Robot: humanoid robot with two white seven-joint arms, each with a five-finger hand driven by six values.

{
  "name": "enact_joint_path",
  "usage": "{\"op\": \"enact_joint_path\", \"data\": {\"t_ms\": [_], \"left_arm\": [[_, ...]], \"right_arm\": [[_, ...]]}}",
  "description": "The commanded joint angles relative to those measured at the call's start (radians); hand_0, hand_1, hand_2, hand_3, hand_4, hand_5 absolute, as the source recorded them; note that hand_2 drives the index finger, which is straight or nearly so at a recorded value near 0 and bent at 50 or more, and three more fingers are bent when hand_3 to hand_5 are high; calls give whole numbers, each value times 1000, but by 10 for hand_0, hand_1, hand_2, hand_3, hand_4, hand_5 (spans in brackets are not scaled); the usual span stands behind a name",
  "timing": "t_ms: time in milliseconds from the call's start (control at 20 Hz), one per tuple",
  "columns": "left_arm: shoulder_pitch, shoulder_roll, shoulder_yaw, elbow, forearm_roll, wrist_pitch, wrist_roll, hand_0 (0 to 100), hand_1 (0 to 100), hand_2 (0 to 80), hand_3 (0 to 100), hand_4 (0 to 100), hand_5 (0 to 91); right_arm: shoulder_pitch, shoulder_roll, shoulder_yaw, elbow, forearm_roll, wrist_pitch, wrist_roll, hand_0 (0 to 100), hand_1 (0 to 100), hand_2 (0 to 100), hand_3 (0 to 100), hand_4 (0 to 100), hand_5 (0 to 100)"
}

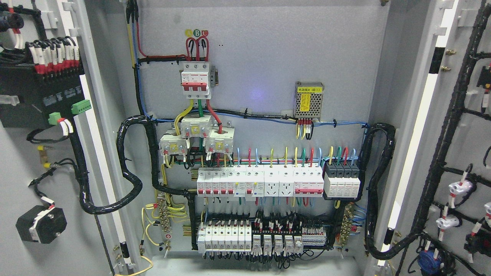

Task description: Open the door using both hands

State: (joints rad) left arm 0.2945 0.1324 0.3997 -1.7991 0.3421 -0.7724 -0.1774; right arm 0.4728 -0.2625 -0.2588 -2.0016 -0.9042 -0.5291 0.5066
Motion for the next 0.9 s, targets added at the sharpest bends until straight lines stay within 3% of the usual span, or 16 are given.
{"op": "enact_joint_path", "data": {"t_ms": [0,200,451,851], "left_arm": [[-58,208,169,236,98,-943,-1,0,0,0,0,0,0],[-113,315,174,375,158,-943,-1,0,0,0,0,0,0],[-215,414,165,558,170,-943,-1,0,0,0,0,0,0],[-287,460,160,662,166,-943,-2,0,0,0,0,0,0]], "right_arm": [[3,6,259,84,105,1,0,0,0,0,0,0,0],[3,9,341,98,110,0,0,0,0,0,0,0,0],[3,20,409,203,234,-2,0,0,0,0,0,0,0],[1,31,455,441,241,-5,0,0,0,0,0,0,0]]}}
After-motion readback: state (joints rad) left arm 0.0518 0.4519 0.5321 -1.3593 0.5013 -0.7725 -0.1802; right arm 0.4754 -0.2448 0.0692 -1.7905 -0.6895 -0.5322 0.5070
